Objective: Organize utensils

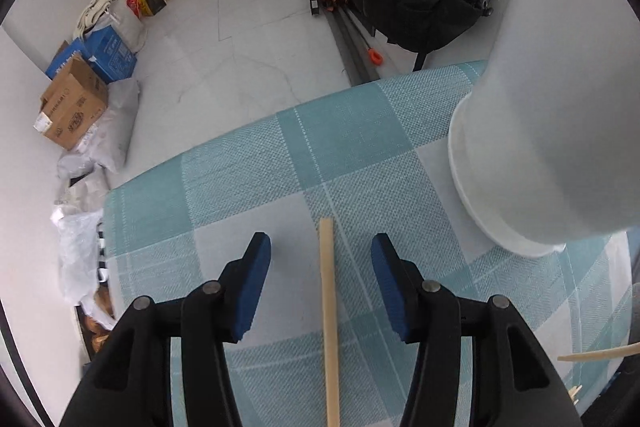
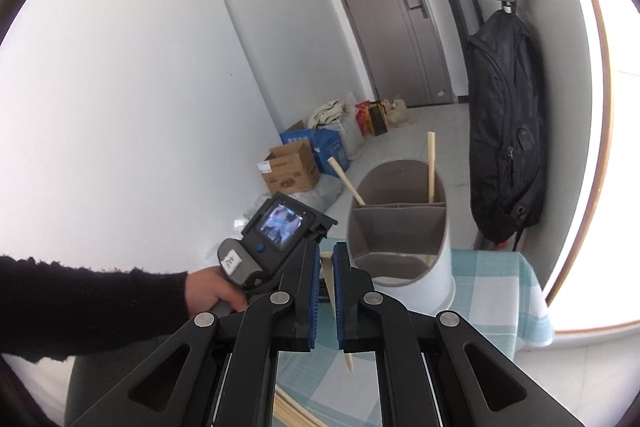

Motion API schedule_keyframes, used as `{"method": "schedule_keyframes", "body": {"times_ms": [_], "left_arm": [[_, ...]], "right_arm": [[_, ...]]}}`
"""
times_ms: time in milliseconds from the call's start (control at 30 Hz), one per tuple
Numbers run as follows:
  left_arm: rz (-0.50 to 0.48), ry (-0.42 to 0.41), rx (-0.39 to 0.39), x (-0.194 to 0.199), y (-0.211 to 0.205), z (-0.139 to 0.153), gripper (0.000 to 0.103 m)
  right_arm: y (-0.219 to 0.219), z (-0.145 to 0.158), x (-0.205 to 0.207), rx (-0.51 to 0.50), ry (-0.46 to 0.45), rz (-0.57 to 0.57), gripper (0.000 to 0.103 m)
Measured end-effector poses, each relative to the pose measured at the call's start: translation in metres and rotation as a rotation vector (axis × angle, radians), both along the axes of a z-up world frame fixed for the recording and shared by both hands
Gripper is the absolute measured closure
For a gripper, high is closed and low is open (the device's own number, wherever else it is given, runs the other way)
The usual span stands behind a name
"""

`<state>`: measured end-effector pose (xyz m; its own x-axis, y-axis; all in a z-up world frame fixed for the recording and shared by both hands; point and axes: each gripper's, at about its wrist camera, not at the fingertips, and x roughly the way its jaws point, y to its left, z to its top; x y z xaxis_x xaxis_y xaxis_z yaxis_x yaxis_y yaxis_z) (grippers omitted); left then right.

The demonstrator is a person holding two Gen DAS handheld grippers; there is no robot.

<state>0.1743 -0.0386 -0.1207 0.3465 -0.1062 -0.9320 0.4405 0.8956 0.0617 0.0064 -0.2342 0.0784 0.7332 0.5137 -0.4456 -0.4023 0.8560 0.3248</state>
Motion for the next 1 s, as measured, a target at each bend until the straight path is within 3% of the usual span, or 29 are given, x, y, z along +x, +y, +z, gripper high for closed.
{"method": "schedule_keyframes", "body": {"times_ms": [67,233,267,400,633,1000], "left_arm": [[0.009,0.022,-0.055,0.002,0.008,0.0,0.063],[0.007,-0.014,-0.075,-0.008,0.018,0.005,0.098],[0.0,-0.015,-0.08,-0.011,0.02,0.005,0.1],[0.024,-0.036,-0.086,-0.019,0.027,0.01,0.1],[0.109,-0.173,-0.252,-0.033,0.041,0.058,0.1],[0.157,-0.377,-0.487,-0.077,0.056,0.128,0.1]], "right_arm": [[-0.003,0.0,0.0,0.008,-0.002,-0.006,0.097],[-0.011,0.0,0.001,0.031,-0.003,-0.021,0.097],[-0.012,0.001,0.001,0.034,-0.003,-0.025,0.097],[-0.012,0.001,0.002,0.036,-0.004,-0.037,0.097],[-0.008,0.002,0.002,0.026,0.004,-0.049,0.097],[0.003,0.01,-0.001,0.02,-0.002,-0.079,0.097]]}}
